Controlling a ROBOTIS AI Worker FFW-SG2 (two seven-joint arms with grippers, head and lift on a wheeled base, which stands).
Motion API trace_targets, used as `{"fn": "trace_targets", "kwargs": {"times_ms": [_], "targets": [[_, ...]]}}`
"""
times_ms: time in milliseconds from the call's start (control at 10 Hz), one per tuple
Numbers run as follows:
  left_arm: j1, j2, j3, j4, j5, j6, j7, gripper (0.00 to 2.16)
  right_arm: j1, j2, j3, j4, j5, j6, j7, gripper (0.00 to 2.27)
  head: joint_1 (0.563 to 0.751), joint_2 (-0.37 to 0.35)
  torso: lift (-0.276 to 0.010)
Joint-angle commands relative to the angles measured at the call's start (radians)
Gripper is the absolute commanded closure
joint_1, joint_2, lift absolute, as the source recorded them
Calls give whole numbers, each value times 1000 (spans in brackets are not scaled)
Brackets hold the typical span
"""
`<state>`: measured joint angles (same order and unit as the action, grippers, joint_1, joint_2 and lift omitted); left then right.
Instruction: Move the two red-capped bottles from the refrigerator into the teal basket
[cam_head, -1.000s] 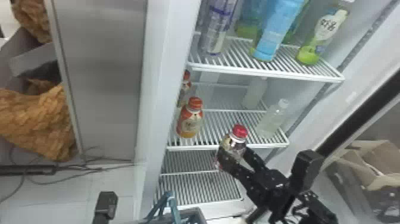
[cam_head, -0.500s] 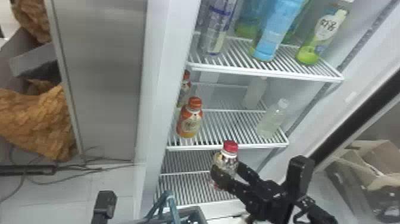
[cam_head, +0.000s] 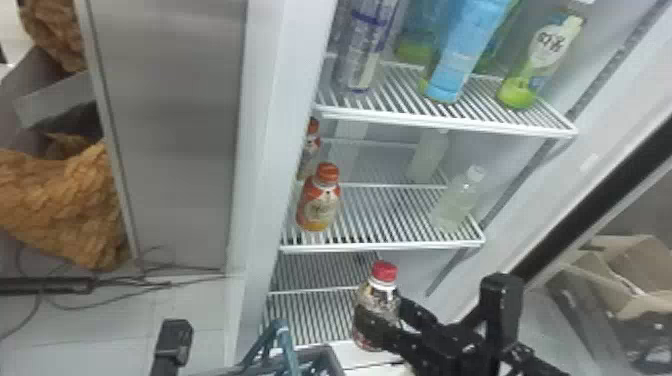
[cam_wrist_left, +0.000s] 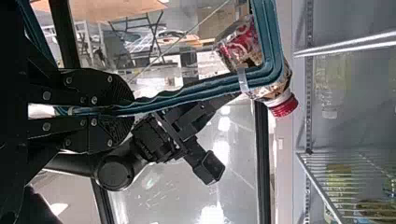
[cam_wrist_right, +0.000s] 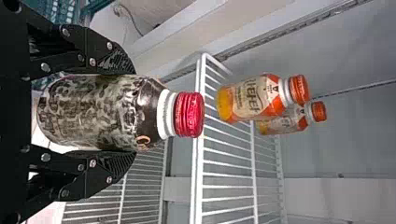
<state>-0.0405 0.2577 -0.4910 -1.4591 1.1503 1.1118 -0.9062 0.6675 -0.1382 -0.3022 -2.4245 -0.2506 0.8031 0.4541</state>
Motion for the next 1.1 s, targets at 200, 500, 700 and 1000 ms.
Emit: {"fn": "trace_targets", "kwargs": {"times_ms": [200, 500, 700, 1000], "targets": [[-4, 0, -2, 5, -2, 0, 1, 1082, -15, -6, 79, 48, -64, 49, 0, 648, 695, -350, -228], [-9, 3, -2, 12, -4, 2, 1, 1082, -52, -26, 141, 87, -106, 110, -6, 648, 695, -350, -228], [-9, 3, -2, 15, -4, 2, 1, 1082, -56, -29, 145, 104, -136, 169, -17, 648, 695, -350, -228], [-9, 3, -4, 15, -4, 2, 0, 1082, -61, -35, 149, 102, -140, 225, -28, 576, 695, -350, -228]]}}
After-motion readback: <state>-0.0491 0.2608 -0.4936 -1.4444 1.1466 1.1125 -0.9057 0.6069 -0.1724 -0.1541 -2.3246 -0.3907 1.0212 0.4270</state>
